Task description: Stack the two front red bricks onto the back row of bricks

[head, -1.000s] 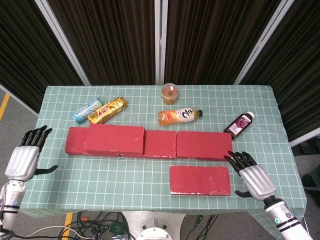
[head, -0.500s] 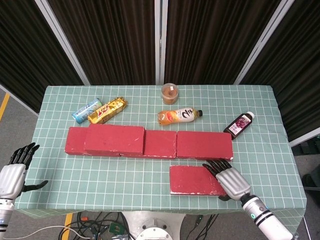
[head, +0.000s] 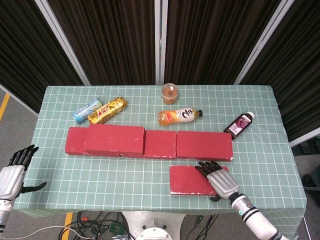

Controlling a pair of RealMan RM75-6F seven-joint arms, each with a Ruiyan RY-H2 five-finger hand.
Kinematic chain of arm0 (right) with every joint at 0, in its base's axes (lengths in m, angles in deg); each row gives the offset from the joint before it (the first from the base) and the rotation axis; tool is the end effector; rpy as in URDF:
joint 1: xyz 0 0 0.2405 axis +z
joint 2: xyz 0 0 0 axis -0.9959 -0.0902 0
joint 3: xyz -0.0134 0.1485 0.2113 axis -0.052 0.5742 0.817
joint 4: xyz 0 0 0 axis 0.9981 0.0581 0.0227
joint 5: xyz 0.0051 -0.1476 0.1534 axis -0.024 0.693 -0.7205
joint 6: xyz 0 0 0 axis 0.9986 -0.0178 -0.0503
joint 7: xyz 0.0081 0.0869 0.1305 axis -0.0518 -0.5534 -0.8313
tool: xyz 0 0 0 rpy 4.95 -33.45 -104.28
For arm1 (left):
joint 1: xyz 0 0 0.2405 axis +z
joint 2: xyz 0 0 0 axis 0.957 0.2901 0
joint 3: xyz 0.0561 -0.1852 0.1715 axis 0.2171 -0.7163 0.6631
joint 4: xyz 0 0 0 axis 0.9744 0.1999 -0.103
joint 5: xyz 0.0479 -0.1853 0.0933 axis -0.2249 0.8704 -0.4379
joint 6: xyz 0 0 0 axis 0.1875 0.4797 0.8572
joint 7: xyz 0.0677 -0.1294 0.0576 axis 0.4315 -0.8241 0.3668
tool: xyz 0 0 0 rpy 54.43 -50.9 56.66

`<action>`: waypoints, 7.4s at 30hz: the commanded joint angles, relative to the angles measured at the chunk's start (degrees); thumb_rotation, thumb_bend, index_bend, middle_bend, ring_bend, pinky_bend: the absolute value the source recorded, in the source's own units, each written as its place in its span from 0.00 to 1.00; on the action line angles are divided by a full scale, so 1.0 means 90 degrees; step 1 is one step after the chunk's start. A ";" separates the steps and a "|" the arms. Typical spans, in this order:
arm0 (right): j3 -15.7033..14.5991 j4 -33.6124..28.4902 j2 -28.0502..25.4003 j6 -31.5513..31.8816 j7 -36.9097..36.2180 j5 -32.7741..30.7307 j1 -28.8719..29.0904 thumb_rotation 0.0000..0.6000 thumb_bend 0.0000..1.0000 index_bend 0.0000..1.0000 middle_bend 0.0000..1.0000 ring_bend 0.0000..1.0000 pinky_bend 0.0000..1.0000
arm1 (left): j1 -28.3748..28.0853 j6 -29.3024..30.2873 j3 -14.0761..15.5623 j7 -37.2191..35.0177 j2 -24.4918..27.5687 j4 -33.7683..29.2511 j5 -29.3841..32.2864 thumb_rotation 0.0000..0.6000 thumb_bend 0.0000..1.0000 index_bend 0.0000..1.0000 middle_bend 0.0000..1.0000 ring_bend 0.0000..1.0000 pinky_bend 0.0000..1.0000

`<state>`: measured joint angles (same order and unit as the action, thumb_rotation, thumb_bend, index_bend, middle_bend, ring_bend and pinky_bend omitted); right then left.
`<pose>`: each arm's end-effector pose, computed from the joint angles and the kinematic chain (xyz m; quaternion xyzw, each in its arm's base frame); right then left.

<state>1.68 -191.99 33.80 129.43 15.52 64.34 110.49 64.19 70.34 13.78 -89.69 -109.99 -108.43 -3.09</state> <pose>-0.1969 -0.2204 0.0211 0.7946 -0.4297 0.2493 0.3491 -0.3295 0.1833 0.1515 -0.5867 -0.4730 -0.3759 0.5392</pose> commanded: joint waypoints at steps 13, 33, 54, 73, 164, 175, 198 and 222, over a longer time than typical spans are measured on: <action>-0.0065 0.0240 0.0279 0.0192 -0.0439 -0.0003 0.0058 1.00 0.00 0.00 0.00 0.00 0.00 | 0.0138 -0.0146 -0.0164 -0.0061 -0.0029 0.0080 -0.0149 1.00 0.02 0.02 0.00 0.00 0.00; -0.0098 0.0489 0.0574 0.0278 -0.0666 0.0036 0.0177 1.00 0.00 0.00 0.00 0.00 0.00 | 0.0250 -0.0386 -0.0299 -0.0158 -0.0029 0.0149 -0.0166 1.00 0.02 0.02 0.00 0.00 0.00; -0.0116 0.0574 0.0727 0.0566 -0.0872 0.0211 0.0138 1.00 0.02 0.00 0.19 0.13 0.00 | 0.0311 -0.0513 -0.0374 -0.0201 0.0040 0.0097 -0.0229 1.00 0.02 0.02 0.00 0.00 0.00; 0.1183 -0.0407 -0.0474 0.0738 -0.0803 -0.0045 0.0865 1.00 0.06 0.00 0.24 0.19 0.04 | 0.0376 -0.0507 -0.0407 -0.0276 0.0201 0.0008 -0.0294 1.00 0.02 0.02 0.00 0.00 0.00; 0.0961 0.1687 0.1309 -0.0297 0.0128 -0.5013 0.4533 1.00 0.05 0.00 0.18 0.18 0.00 | 0.0411 -0.0630 -0.0418 -0.1205 -0.0127 0.0786 -0.0454 1.00 0.02 0.02 0.00 0.00 0.00; 0.0905 0.1704 0.1340 -0.0387 0.0167 -0.5132 0.4613 1.00 0.01 0.00 0.05 0.02 0.00 | 0.0422 -0.0625 -0.0413 -0.1282 -0.0130 0.0840 -0.0463 1.00 0.02 0.02 0.00 0.00 0.00; 0.0939 0.0316 0.0268 0.0412 -0.0299 -0.3788 0.3964 1.00 0.00 0.00 0.00 0.00 0.00 | 0.0449 -0.0479 -0.0532 -0.1163 -0.0076 0.0722 -0.0378 1.00 0.02 0.02 0.00 0.00 0.00; -0.1089 0.0738 -0.0666 0.4523 -0.1677 0.1248 -0.0686 1.00 0.00 0.00 0.00 0.00 0.00 | 0.0633 0.0189 -0.0622 -0.0626 -0.0046 0.0645 -0.0622 1.00 0.00 0.02 0.00 0.00 0.00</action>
<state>-6.95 -189.06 25.99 168.07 3.22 73.40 107.64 69.66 71.80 8.10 -95.62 -110.21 -102.94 -8.59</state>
